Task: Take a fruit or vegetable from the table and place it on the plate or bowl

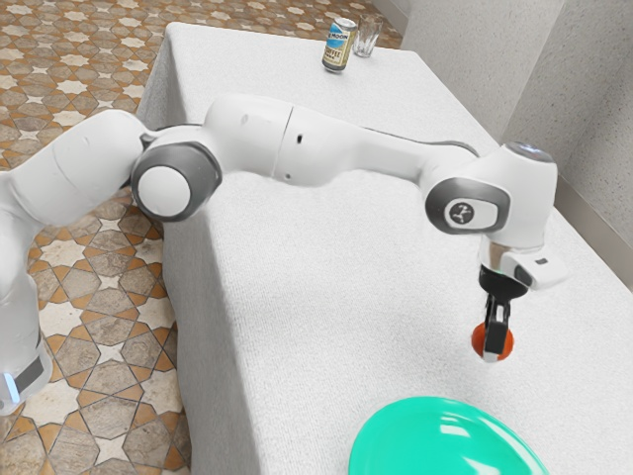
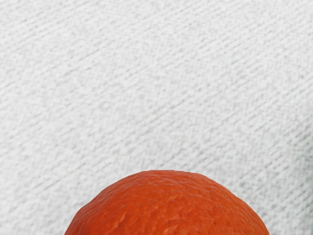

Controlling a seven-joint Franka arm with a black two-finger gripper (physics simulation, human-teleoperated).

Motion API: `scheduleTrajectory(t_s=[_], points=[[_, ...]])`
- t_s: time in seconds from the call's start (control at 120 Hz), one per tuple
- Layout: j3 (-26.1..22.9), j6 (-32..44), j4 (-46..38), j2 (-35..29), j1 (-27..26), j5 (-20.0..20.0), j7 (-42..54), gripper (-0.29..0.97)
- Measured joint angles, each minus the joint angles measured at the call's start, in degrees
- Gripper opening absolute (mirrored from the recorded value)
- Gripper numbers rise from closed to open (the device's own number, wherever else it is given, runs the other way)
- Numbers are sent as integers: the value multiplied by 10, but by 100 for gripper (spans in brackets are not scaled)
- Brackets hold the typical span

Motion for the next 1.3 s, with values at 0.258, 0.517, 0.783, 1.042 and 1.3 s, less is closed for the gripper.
scheduleTrajectory(t_s=[0.258,0.517,0.783,1.042,1.3], points=[[-12,-22,3,-34,-41,1,2,33],[-12,-38,-2,-48,-92,0,2,33],[-26,-91,-7,-48,-128,-2,-5,34],[-29,-122,-15,-44,-147,-3,-11,33],[-29,-130,-15,-42,-148,-13,-14,59]])
